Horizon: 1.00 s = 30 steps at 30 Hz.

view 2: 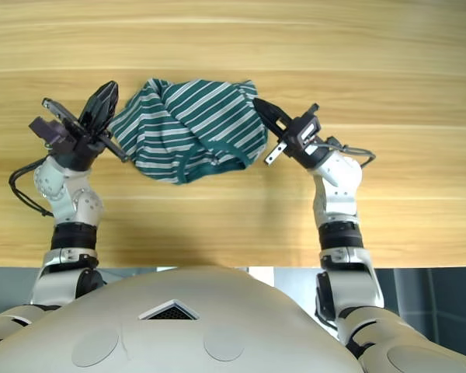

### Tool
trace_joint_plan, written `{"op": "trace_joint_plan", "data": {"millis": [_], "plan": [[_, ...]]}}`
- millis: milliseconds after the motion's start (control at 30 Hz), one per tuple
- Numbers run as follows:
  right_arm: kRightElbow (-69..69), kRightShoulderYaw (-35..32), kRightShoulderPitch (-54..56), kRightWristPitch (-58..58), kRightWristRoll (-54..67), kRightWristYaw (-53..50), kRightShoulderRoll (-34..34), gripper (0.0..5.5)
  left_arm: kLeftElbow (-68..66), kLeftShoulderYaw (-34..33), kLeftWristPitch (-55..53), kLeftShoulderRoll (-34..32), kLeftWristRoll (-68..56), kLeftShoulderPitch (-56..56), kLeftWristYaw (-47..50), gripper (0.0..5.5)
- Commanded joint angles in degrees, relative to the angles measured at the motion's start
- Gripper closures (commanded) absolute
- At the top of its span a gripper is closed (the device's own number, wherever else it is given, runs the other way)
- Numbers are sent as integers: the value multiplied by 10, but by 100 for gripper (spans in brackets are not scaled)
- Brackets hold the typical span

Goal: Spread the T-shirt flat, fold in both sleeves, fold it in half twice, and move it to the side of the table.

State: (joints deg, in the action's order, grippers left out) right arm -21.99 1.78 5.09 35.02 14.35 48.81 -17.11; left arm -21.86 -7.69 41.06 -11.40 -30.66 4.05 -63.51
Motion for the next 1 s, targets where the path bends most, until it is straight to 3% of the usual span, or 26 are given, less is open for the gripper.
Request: {"op": "trace_joint_plan", "data": {"millis": [33,1000], "plan": [[3,4,-3,4,-5,3,-8,547,2,4,4,-6,9,-1,0,550],[4,22,-7,-3,-4,31,-23,547,-8,27,-7,-15,18,3,-13,550]]}}
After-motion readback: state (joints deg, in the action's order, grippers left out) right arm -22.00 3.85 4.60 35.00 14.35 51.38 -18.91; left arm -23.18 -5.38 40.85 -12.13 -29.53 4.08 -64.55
